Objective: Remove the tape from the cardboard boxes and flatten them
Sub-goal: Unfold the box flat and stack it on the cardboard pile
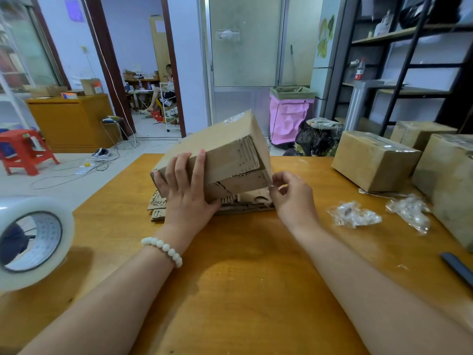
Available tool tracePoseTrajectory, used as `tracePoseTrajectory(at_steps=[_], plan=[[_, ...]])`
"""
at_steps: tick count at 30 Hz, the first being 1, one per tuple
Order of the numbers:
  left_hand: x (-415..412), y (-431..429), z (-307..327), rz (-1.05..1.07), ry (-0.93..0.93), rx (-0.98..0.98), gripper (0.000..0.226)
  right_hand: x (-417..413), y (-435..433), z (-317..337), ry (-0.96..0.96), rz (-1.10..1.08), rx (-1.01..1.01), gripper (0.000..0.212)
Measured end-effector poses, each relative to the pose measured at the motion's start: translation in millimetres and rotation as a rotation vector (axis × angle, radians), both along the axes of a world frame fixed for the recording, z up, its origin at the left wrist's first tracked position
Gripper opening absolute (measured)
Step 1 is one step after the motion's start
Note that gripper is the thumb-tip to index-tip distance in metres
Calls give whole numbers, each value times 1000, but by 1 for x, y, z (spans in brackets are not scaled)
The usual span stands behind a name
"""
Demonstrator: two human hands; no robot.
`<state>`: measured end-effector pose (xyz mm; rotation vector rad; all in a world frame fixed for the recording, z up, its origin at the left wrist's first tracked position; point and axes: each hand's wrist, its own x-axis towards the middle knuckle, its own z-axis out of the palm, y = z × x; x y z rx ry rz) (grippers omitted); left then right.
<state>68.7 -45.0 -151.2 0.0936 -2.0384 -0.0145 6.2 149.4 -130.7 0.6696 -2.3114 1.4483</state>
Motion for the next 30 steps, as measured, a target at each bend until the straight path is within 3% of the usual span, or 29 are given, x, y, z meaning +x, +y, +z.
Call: tracePoseTrajectory(at_steps=[3, 7, 11, 15, 21, 26, 30], plan=[[0, -7, -1, 6, -1, 43, 106, -5, 6, 5, 0, -98, -16, 21], [6, -19, 2, 53, 5, 204, 99, -30, 40, 10, -258, -279, -265, 31], [2, -17, -1, 75, 5, 86, 111, -34, 43, 8, -503, -241, -394, 34], [3, -17, -1, 84, 22, 80, 116, -34, 48, 18, -463, -246, -402, 29], [3, -14, -1, 76, 8, 40, 113, -56, 77, 15, -229, -448, 12, 27], [2, -12, -3, 71, -16, -21, 121, -61, 77, 10, -363, -450, 632, 20], [1, -11, -4, 59, -46, -46, 125, -50, 71, 17, -469, -391, 896, 33]])
